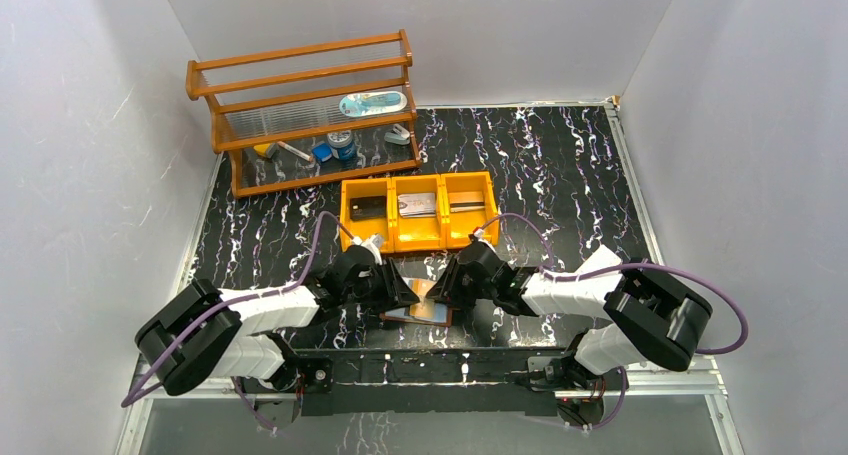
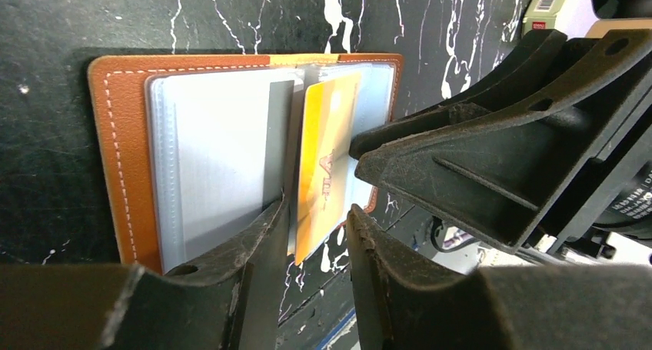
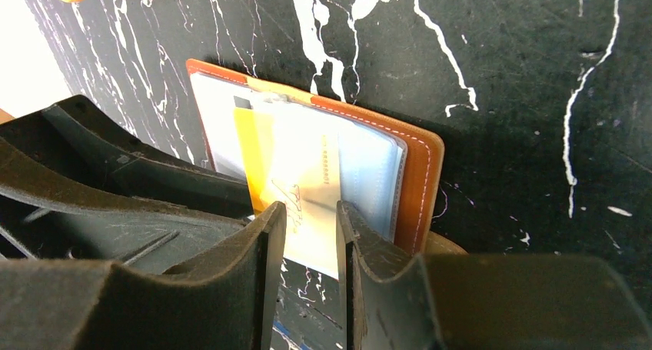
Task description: Take the credit cards out of the card holder
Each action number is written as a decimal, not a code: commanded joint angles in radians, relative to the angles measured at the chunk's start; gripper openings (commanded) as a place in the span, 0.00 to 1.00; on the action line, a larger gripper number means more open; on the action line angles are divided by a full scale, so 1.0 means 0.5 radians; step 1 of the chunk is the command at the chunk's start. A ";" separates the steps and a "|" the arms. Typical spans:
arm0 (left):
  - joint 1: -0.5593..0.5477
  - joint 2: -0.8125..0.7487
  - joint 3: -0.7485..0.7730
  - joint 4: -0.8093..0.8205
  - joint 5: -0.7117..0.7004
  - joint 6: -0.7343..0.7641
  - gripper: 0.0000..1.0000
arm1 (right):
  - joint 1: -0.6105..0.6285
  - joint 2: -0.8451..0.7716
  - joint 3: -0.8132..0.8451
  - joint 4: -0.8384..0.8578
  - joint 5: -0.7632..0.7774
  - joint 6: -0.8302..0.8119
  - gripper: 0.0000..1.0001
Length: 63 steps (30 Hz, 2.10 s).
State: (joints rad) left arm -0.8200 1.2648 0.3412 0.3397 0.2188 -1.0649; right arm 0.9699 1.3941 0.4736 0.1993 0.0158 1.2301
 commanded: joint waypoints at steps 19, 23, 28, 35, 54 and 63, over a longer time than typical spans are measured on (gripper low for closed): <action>0.103 0.110 -0.077 0.248 0.190 -0.128 0.02 | -0.034 0.122 -0.156 -0.163 -0.017 -0.046 0.40; 0.103 0.012 -0.039 0.051 0.093 -0.068 0.00 | -0.038 0.105 -0.153 -0.183 0.001 -0.040 0.40; 0.103 -0.126 -0.030 -0.145 0.006 0.007 0.00 | -0.045 0.104 -0.153 -0.195 0.000 -0.040 0.40; 0.107 -0.164 -0.016 -0.165 0.025 0.060 0.01 | -0.045 0.056 -0.089 -0.253 -0.030 -0.075 0.40; 0.106 -0.152 0.044 -0.190 0.083 0.123 0.07 | -0.044 0.118 0.281 -0.229 -0.269 -0.359 0.41; 0.106 -0.021 0.081 -0.017 0.260 0.157 0.21 | -0.046 0.215 0.195 -0.235 -0.256 -0.278 0.39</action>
State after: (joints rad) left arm -0.7715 1.2156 0.3367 0.2829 0.2783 -1.0092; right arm 0.9470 1.4792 0.5930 0.1059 -0.1150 1.0836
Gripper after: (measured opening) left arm 0.190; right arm 0.391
